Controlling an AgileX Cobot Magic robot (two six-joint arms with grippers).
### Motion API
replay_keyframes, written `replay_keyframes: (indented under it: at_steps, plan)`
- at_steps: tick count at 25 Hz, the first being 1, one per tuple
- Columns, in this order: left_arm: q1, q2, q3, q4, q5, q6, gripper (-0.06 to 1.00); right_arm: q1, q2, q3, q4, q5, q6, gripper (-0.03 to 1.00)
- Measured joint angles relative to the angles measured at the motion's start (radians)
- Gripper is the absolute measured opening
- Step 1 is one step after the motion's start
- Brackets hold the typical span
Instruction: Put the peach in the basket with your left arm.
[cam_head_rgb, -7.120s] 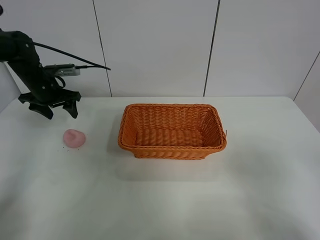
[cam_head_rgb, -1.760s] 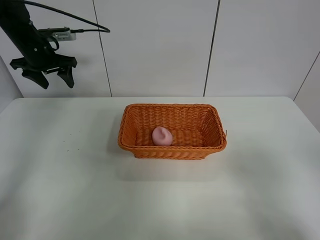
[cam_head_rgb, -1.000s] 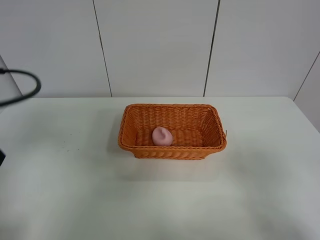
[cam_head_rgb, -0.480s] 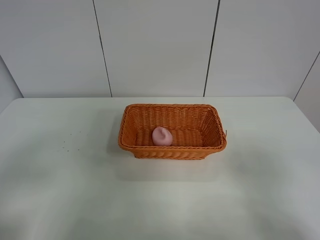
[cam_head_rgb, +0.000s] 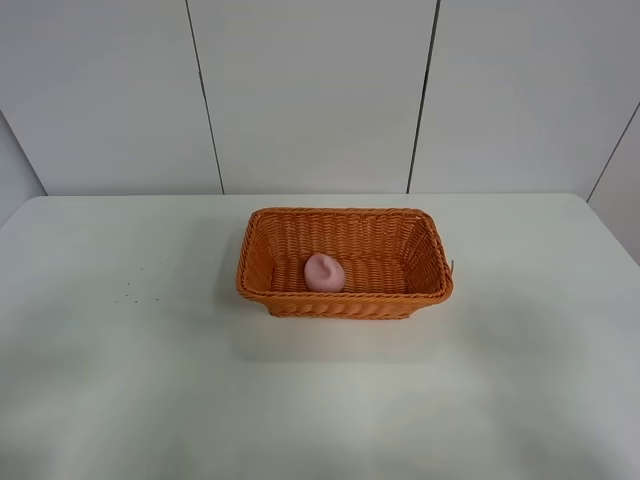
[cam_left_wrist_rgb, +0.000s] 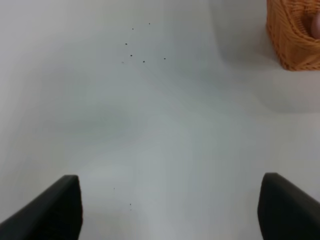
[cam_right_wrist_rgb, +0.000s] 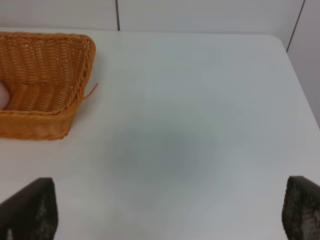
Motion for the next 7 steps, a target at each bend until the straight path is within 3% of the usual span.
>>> replay_keyframes:
  at_steps: [7]
  plan:
    - [0.0,0.0,0.0,0.0,0.0,0.0,0.75,0.0,0.0,0.0,0.0,0.0,0.0,0.69]
